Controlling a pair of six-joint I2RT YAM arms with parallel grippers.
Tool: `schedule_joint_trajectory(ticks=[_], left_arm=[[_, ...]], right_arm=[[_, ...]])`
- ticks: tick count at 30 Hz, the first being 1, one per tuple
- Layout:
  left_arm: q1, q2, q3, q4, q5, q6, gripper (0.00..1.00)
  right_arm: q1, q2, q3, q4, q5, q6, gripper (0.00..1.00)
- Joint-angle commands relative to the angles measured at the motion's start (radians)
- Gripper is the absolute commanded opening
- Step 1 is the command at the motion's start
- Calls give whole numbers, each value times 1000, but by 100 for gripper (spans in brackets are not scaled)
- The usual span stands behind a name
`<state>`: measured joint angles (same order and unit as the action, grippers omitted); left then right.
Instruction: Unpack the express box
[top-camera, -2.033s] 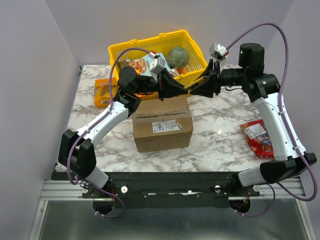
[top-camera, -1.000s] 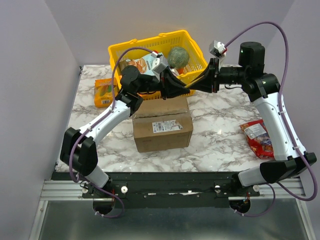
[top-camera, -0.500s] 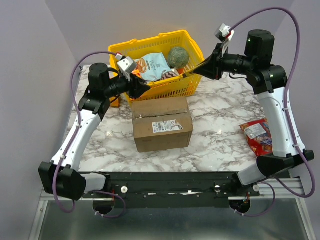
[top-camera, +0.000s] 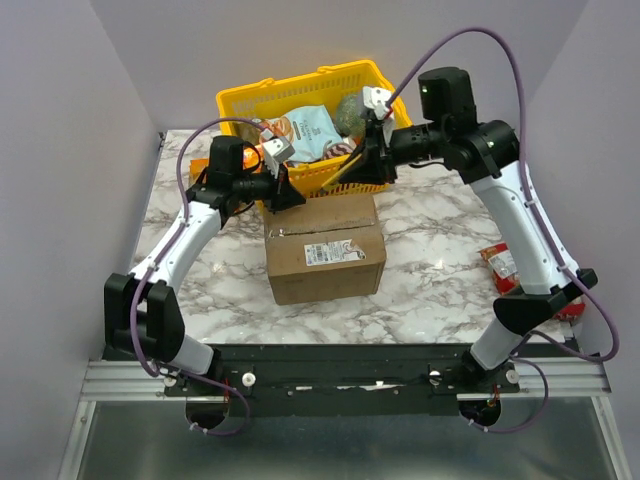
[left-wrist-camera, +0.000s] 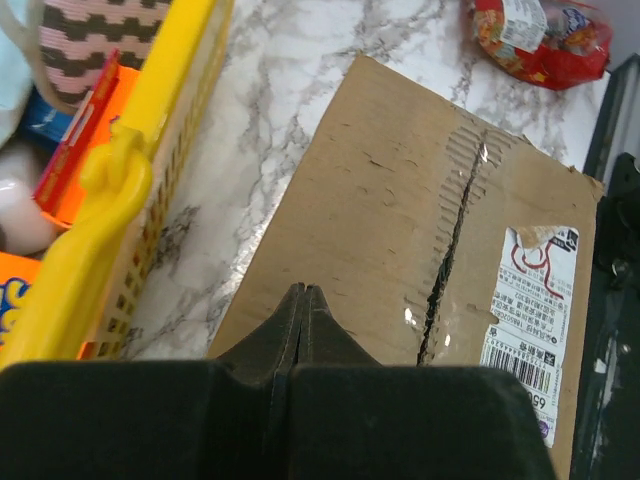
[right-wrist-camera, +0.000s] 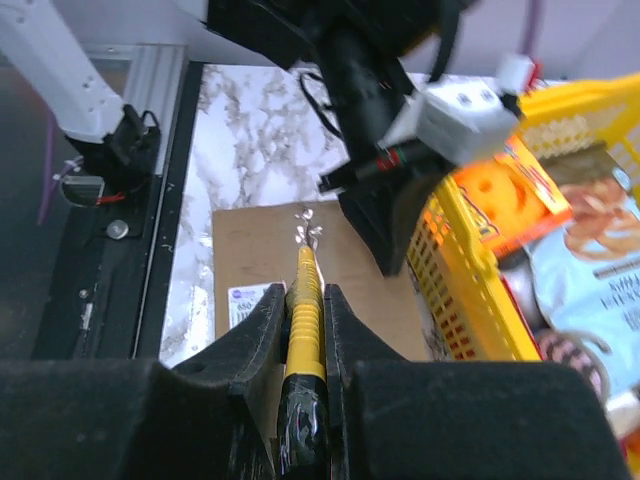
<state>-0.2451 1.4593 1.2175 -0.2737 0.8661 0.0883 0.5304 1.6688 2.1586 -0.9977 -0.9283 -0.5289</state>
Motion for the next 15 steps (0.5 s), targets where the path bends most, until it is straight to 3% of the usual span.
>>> schedule_joint_trajectory(ticks=[1, 8, 15], left_arm=[[-20, 38, 42, -13, 122, 48, 0], [-20, 102, 24, 47, 171, 10, 0], [-19, 174, 53, 76, 224, -36, 0]], right_arm=[[77, 65, 26, -50, -58, -59, 0], [166, 181, 40, 102, -76, 43, 0], [241, 226, -35, 251, 3, 44, 0]])
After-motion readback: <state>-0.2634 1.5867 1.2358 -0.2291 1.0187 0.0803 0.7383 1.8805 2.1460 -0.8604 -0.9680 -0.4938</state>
